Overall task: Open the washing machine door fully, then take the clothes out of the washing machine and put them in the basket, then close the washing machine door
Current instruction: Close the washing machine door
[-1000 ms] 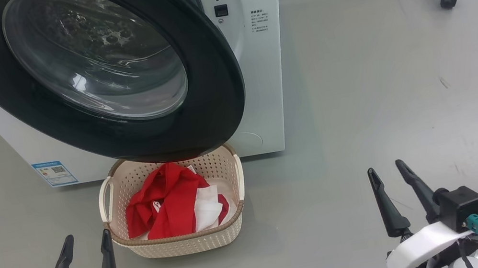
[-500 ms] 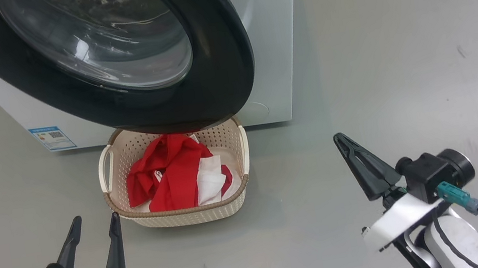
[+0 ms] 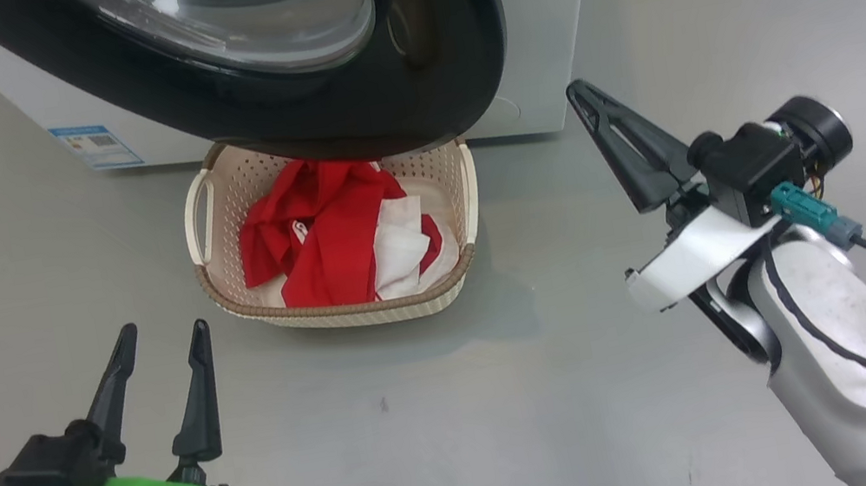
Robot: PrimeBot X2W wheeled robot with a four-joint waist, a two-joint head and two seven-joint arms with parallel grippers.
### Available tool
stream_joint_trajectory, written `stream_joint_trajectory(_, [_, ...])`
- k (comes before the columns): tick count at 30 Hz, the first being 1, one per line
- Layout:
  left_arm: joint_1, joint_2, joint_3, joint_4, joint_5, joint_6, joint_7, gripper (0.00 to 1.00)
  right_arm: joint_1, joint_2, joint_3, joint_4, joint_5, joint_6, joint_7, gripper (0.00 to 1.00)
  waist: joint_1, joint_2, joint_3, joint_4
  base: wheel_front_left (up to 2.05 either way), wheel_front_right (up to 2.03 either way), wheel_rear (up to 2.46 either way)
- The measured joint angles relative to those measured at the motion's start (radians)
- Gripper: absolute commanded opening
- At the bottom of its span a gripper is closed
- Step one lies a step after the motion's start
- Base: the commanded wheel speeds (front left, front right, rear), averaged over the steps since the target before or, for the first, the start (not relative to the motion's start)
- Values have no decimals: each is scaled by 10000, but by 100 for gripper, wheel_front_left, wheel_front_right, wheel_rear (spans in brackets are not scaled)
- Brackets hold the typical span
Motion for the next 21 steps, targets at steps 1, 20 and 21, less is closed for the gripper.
stream_joint_trajectory(1, [-112,-12,-6,-10,0,-4,0,100,-217,-40,25,36,-38,0,56,0,0,0,122,47,0,0,0])
stream_joint_trajectory(20, [-1025,-389,-82,169,-2,-75,0,100,-2394,-376,196,1335,-121,86,274,0,0,0,1564,1241,0,0,0])
stream_joint_trajectory(21, [-1048,-397,-75,171,-2,-77,0,100,-2464,-374,211,1371,-119,86,297,0,0,0,1611,1270,0,0,0])
